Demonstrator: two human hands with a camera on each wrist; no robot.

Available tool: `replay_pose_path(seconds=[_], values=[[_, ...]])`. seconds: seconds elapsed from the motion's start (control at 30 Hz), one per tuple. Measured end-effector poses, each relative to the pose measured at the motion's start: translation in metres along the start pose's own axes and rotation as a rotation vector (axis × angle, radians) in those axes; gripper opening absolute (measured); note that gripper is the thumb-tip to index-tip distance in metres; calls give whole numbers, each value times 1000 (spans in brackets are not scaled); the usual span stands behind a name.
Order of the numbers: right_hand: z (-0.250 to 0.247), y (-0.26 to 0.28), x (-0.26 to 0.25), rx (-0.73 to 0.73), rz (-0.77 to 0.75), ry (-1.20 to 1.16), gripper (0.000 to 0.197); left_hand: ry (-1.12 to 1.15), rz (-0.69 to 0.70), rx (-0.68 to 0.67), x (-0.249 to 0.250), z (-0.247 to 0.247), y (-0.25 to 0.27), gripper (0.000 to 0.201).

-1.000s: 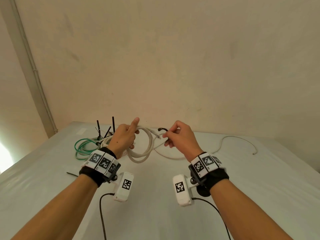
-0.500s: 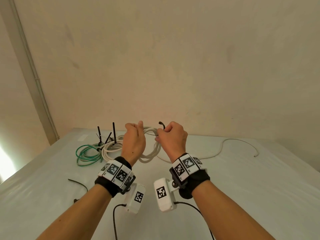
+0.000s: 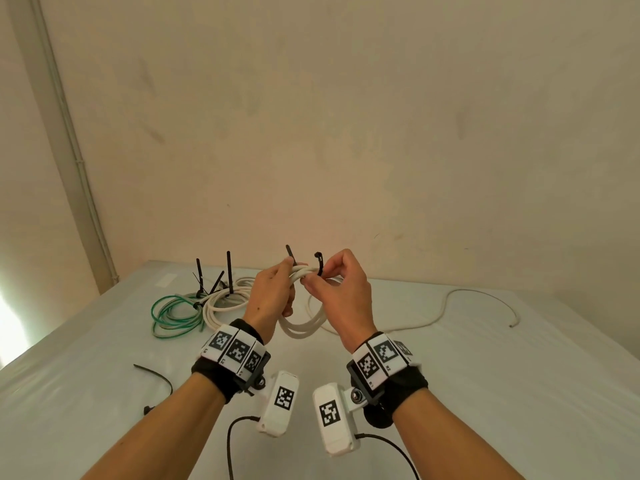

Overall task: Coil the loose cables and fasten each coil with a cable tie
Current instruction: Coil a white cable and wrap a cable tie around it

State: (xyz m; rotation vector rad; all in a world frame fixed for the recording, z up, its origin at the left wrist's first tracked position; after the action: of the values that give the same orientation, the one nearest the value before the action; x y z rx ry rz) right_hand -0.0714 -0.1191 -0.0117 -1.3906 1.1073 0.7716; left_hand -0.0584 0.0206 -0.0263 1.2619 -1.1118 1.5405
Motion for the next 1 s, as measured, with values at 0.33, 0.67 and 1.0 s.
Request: replay_pose_path(seconds=[0.33,0.67,1.0], values=[[-9,3,-6,-19,-52,105,21,-364,401,-37,7,2,9,27],[-14,1,5,83,-79,163,15,-525,447,-36,-1,4,3,21],[-8,3,8,58,-67,13,13,-628,494,-42,-3,-2,3,19]])
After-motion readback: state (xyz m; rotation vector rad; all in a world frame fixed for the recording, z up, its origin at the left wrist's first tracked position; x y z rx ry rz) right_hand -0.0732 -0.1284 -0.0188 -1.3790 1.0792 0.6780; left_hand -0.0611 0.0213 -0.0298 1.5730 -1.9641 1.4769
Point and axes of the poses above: each hand's wrist, its own y-axis away from the middle knuckle, its own z-axis out of the palm, x = y × z, the point moved 3 cm from there along -y, towards the middle knuckle, and after that the axes turned 4 degrees about y, right-handed, at the moved point
